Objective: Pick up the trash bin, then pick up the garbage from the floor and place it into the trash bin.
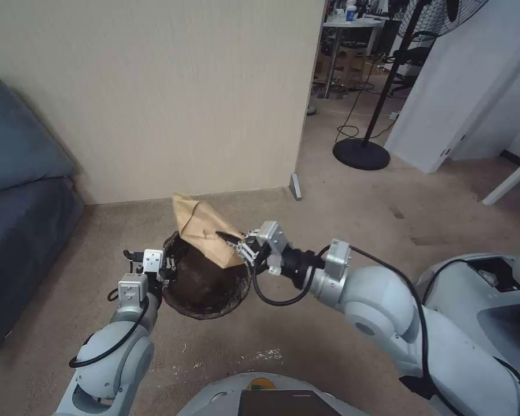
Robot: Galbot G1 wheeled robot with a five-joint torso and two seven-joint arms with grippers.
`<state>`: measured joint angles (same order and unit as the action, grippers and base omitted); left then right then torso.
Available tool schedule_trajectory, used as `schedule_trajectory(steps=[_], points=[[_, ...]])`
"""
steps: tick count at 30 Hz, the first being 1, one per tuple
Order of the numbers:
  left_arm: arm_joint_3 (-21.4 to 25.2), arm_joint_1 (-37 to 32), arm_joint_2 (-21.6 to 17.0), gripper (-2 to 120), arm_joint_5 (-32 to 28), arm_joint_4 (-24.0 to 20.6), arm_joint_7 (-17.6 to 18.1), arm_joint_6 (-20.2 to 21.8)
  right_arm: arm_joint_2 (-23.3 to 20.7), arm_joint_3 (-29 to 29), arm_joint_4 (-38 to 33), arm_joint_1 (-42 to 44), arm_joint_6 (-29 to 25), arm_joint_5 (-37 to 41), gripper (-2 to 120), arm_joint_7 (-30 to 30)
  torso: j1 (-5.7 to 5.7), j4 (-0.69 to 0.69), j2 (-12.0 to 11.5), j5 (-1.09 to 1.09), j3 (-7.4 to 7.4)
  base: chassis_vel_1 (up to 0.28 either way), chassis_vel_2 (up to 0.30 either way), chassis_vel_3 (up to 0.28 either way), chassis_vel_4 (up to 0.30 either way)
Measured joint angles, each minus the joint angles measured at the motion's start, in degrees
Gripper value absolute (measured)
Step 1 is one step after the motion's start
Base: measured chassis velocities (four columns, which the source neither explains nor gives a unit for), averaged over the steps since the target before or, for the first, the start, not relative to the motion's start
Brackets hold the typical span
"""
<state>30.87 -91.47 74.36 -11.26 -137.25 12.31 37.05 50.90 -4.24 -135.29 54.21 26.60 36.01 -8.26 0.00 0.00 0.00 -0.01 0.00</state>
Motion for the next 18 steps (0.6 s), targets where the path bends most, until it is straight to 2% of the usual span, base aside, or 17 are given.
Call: schedule_trajectory(steps=[11, 18], points=[[0.3, -0.2, -0.1, 3, -0.1, -0.5, 0.0, 0.1, 1.2, -4.6, 3.6, 0.1, -0.9, -4.5, -1, 0.3, 0.0, 0.0, 0.0, 0.0, 0.0, 0.0, 0.0, 0.0, 0.0], [0.1, -0.1, 0.1, 3, -0.2, -0.7, 0.0, 0.1, 1.4, -7.1, 4.8, 0.2, -2.5, -7.2, 24, 3.5, 0.0, 0.0, 0.0, 0.01, 0.0, 0.0, 0.0, 0.0, 0.0]])
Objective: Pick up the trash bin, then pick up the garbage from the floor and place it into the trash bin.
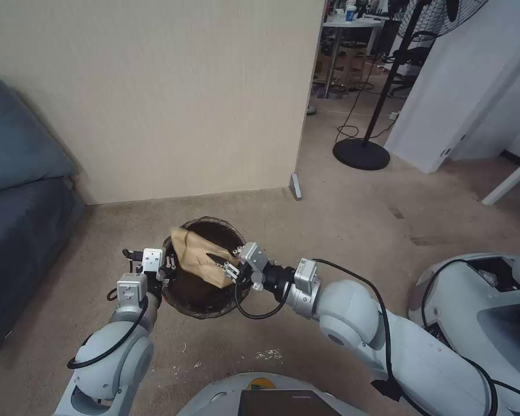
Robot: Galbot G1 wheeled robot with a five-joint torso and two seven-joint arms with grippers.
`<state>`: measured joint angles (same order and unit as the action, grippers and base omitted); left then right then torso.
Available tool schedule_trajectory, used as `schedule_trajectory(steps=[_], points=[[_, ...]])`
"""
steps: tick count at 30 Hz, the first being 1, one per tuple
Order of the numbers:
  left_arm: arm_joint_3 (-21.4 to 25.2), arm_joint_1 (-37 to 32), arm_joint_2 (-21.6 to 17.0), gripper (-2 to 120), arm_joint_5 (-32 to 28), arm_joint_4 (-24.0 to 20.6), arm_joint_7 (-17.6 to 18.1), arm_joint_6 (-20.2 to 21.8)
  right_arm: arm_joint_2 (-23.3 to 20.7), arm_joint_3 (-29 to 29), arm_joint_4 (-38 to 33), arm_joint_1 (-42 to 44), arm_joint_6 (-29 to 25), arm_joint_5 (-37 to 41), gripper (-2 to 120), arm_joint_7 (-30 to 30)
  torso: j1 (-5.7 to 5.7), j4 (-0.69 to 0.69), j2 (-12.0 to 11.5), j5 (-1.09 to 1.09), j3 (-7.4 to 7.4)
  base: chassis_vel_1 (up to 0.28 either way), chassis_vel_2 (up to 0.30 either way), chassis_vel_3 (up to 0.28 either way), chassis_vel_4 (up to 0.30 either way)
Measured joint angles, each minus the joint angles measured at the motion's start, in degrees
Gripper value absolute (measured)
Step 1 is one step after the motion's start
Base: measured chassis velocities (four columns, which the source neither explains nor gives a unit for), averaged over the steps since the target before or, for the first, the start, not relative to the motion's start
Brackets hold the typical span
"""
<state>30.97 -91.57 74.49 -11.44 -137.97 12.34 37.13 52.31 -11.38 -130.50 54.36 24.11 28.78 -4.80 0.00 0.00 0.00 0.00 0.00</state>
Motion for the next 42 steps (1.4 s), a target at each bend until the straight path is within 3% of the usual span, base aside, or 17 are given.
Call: schedule_trajectory(steps=[14, 21, 26, 33, 38, 42], points=[[-0.1, -0.1, -0.2, 3, -0.1, -0.4, 0.0, 0.0, 0.5, 0.2, -0.4, 0.4, 0.2, 0.1, 73, 1.1, 0.0, 0.0, 0.0, 0.01, 0.0, 0.0, 0.0, 0.0, 0.0], [-0.5, 0.1, 0.4, 3, 0.0, -0.1, 0.0, -0.1, 0.3, 6.4, -3.0, 1.2, 0.5, 3.6, 98, 2.6, 0.0, -0.01, 0.0, 0.01, 0.0, 0.0, 0.0, 0.0, 0.0], [-0.6, 0.3, 0.5, 3, 0.1, 0.3, 0.0, -0.1, -0.2, 12.8, -4.8, 2.8, 0.3, 6.0, 100, 3.0, 0.0, 0.0, 0.0, 0.01, 0.0, 0.0, 0.0, 0.0, 0.0], [-0.5, 0.3, 0.9, 3, 0.2, 0.3, -0.1, -0.2, -1.6, 28.6, -8.0, 10.4, -0.8, 9.0, 100, 3.3, 0.0, 0.0, 0.0, 0.02, 0.0, 0.0, 0.0, 0.0, 0.0], [-0.3, 0.1, 1.1, 3, 0.3, 0.3, -0.1, -0.2, -0.8, 32.9, -8.7, 15.7, -2.0, 8.5, 100, 6.2, 0.0, 0.0, 0.0, 0.02, 0.0, 0.0, 0.0, 0.0, 0.0], [0.9, 0.0, 1.6, 3, 0.2, 0.0, -0.1, -0.4, 2.0, 37.6, -8.8, 22.0, -5.1, 3.2, 100, 7.1, 0.0, 0.0, 0.0, 0.01, 0.0, 0.0, 0.0, 0.0, 0.0]])
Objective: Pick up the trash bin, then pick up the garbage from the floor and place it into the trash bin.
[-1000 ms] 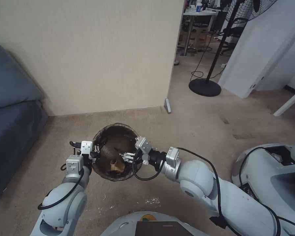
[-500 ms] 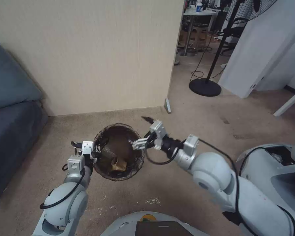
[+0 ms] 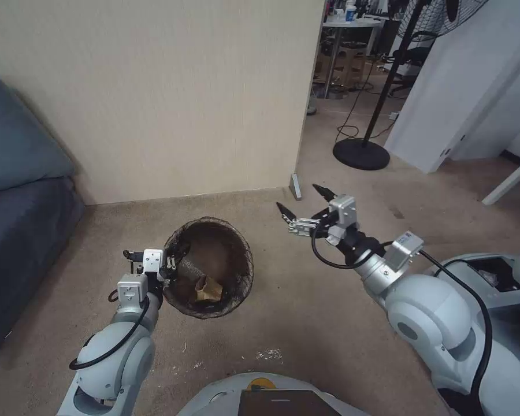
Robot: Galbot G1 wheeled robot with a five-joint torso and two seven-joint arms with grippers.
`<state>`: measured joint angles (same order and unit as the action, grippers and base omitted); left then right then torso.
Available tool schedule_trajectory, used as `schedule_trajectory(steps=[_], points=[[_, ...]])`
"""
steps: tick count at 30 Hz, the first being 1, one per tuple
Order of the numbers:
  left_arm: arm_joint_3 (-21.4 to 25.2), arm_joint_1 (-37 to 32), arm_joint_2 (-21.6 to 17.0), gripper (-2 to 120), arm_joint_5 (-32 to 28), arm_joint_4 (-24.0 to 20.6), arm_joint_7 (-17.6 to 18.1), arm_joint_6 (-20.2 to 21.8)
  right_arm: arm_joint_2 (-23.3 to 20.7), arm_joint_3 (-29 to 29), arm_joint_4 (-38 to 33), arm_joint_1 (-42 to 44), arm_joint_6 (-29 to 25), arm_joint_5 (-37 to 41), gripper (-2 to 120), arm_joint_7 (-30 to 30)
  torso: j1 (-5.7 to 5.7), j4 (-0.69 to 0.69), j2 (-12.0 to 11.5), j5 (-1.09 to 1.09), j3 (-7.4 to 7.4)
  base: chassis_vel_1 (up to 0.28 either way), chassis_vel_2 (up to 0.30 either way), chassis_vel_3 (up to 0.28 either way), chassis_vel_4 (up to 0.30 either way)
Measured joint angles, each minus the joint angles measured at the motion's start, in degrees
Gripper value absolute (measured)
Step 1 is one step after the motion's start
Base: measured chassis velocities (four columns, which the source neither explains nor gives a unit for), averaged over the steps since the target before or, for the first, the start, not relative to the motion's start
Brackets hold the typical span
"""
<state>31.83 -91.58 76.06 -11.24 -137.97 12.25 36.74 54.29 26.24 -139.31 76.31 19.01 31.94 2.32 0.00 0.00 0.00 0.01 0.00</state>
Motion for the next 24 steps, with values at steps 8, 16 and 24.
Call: schedule_trajectory(steps=[8, 16, 24], points=[[2.8, -0.6, 0.1, 3, -0.2, -0.9, -1.1, -0.5, 6.9, 6.7, -0.4, 9.7, -9.1, -7.5, 100, -0.2, 0.0, 0.0, 0.0, -0.01, 0.0, 0.0, 0.0, 0.0, 0.0], [6.3, -1.1, -1.0, 3, -1.0, -1.4, -2.5, -1.0, 20.7, 8.6, 1.7, 20.9, -23.0, -22.8, 100, -0.8, 0.0, 0.0, 0.0, -0.02, 0.0, 0.0, 0.0, 0.0, 0.0], [7.6, -1.2, -2.1, 3, -1.0, -1.0, -3.7, -1.8, 28.0, 10.3, 2.6, 28.1, -29.2, -27.5, 100, -1.1, 0.0, 0.0, 0.0, -0.02, 0.0, 0.0, 0.0, 0.0, 0.0]])
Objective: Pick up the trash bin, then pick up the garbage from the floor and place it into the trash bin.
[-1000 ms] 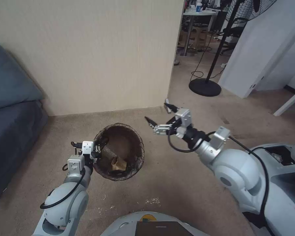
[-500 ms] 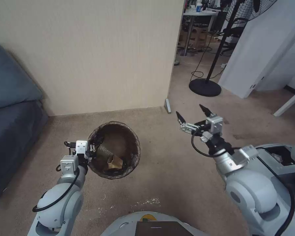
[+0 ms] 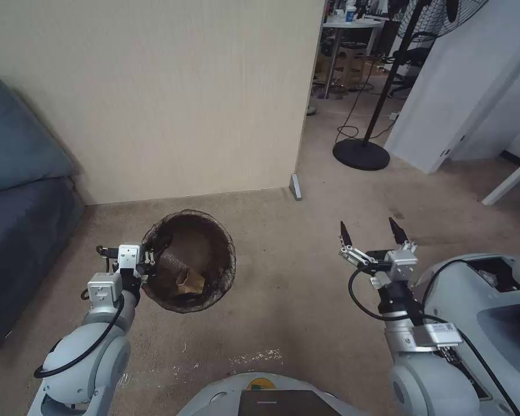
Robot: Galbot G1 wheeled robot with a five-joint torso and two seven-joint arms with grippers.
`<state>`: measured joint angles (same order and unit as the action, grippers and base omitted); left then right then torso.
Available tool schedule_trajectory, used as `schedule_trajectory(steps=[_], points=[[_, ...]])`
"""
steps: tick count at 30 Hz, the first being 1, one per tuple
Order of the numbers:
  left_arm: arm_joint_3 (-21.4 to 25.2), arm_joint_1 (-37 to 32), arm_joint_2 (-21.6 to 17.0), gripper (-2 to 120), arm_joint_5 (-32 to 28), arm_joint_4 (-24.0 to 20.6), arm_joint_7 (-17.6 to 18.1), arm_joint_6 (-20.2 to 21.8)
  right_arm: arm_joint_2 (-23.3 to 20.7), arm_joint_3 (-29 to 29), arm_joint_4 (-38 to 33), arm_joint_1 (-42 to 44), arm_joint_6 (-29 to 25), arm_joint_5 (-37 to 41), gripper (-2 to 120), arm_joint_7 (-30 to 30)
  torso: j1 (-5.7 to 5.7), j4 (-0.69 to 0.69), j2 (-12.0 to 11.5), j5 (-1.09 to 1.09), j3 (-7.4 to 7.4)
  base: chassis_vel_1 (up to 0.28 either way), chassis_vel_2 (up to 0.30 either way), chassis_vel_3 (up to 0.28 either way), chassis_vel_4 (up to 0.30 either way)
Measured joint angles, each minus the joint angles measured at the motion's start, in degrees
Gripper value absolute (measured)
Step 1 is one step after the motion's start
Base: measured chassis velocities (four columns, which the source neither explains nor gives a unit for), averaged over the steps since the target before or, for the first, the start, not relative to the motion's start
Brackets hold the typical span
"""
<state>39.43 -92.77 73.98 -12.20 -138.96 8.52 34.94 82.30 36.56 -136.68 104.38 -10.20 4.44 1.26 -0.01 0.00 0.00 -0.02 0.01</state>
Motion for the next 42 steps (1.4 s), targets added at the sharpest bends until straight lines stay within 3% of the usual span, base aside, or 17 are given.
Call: schedule_trajectory(steps=[6, 16, 42], points=[[0.0, 0.5, -0.1, 3, 0.4, 0.8, -0.3, -0.2, 5.3, 0.2, 0.3, 5.6, -4.6, -2.4, 100, -1.7, 0.0, 0.01, 0.0, 0.0, 0.0, 0.0, 0.0, 0.0, 0.0], [-0.3, 1.0, 0.2, 3, 2.0, 1.6, -2.1, -0.3, 4.5, 1.4, 1.5, 10.0, -8.3, -2.3, 100, -1.6, 0.0, 0.0, 0.0, 0.01, 0.0, 0.0, 0.0, 0.0, 0.0], [-1.2, 0.1, 1.0, 3, 4.0, 0.6, -2.8, -0.9, 4.5, 3.3, 0.9, 9.0, -6.1, 1.0, 100, -3.7, 0.0, 0.0, 0.0, 0.02, 0.0, 0.019, 0.021, 0.021, 0.022]])
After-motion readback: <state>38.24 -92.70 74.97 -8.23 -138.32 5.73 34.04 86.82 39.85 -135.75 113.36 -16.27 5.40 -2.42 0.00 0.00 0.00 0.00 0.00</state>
